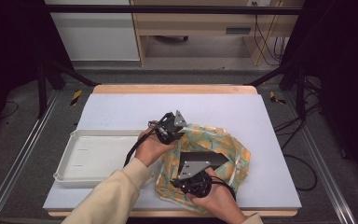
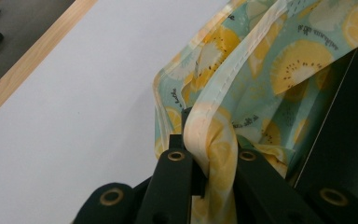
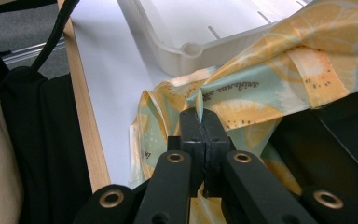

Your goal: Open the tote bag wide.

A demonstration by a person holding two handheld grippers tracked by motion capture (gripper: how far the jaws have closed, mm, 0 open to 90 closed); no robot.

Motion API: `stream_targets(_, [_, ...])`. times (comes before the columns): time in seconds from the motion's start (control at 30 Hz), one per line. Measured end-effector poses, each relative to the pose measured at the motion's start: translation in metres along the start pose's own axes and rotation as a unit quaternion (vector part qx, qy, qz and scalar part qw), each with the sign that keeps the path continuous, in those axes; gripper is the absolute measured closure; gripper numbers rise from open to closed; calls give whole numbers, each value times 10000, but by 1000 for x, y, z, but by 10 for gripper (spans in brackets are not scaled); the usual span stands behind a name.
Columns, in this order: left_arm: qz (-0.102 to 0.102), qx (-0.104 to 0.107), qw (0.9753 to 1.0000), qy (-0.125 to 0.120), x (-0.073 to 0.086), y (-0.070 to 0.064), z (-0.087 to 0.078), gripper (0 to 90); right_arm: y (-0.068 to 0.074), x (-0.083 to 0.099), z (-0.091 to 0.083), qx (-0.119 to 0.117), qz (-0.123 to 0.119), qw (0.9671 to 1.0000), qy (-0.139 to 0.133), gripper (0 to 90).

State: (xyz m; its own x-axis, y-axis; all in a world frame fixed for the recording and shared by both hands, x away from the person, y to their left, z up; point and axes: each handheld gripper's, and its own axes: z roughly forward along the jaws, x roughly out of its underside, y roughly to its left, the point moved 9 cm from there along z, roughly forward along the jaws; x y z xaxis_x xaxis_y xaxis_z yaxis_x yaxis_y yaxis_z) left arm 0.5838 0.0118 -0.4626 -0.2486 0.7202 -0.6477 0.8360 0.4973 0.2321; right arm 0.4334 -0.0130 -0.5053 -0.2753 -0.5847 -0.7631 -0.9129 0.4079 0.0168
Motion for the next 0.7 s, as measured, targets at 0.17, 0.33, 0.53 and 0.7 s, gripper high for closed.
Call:
stream_targets(0.17, [-20,-30,9999,105,9,2,6,888,0,3,5,-18,36,10000,39,900])
stream_targets(0.33, [-27,18,9995,322,21,2,16,885,1,5,11,-68,54,9999,75,898])
stream_targets(0.53, [45,29,9981,615,29,2,25,880,0,10,15,-107,103,9997,187,895])
stream_targets(0.7, [49,32,9966,819,35,2,31,880,-1,14,18,-113,178,9993,310,892])
